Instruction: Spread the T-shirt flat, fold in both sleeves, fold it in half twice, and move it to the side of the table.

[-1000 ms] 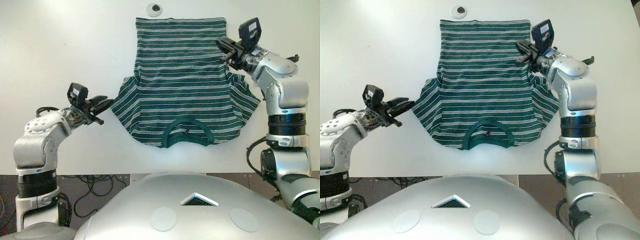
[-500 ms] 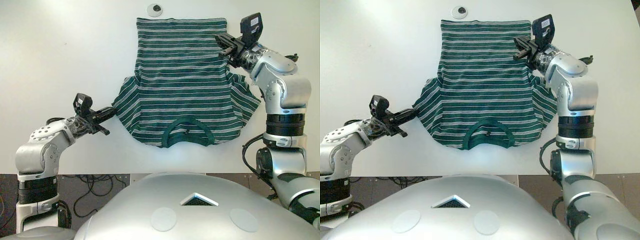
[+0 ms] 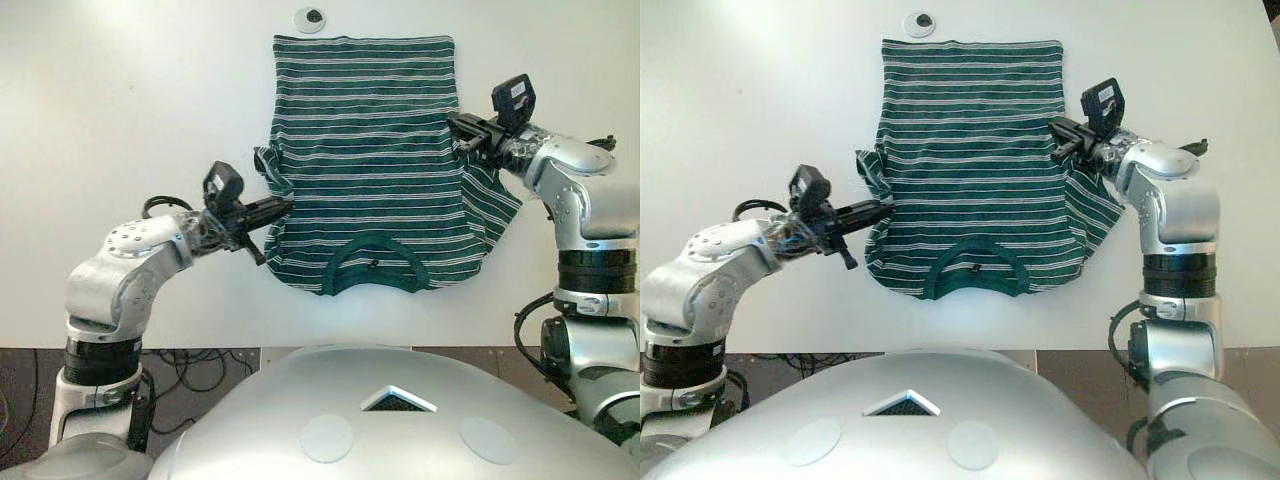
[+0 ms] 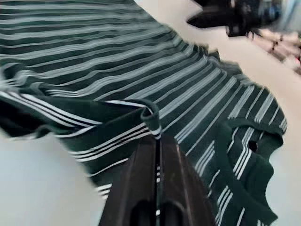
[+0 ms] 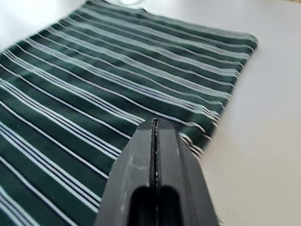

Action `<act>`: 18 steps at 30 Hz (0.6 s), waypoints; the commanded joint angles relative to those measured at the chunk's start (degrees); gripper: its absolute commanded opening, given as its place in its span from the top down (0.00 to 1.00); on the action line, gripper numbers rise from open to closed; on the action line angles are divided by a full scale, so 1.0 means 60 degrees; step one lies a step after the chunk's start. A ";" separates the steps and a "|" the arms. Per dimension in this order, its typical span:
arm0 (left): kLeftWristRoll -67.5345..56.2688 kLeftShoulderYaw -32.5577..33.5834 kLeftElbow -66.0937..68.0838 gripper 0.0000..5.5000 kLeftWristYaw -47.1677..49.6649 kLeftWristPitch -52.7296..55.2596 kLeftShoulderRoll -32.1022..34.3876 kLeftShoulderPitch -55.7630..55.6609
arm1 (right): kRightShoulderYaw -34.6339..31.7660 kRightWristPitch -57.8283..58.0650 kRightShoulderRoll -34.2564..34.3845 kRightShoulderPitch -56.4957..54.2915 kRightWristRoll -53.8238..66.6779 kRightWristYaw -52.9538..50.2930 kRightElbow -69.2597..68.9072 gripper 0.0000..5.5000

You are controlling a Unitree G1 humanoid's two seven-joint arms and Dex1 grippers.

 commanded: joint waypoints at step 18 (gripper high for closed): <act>-0.0164 0.0272 -0.1570 0.81 0.0385 -0.0608 0.0115 0.0567 | -0.1360 0.1158 -0.3379 0.3055 0.1000 0.3363 0.0291 0.68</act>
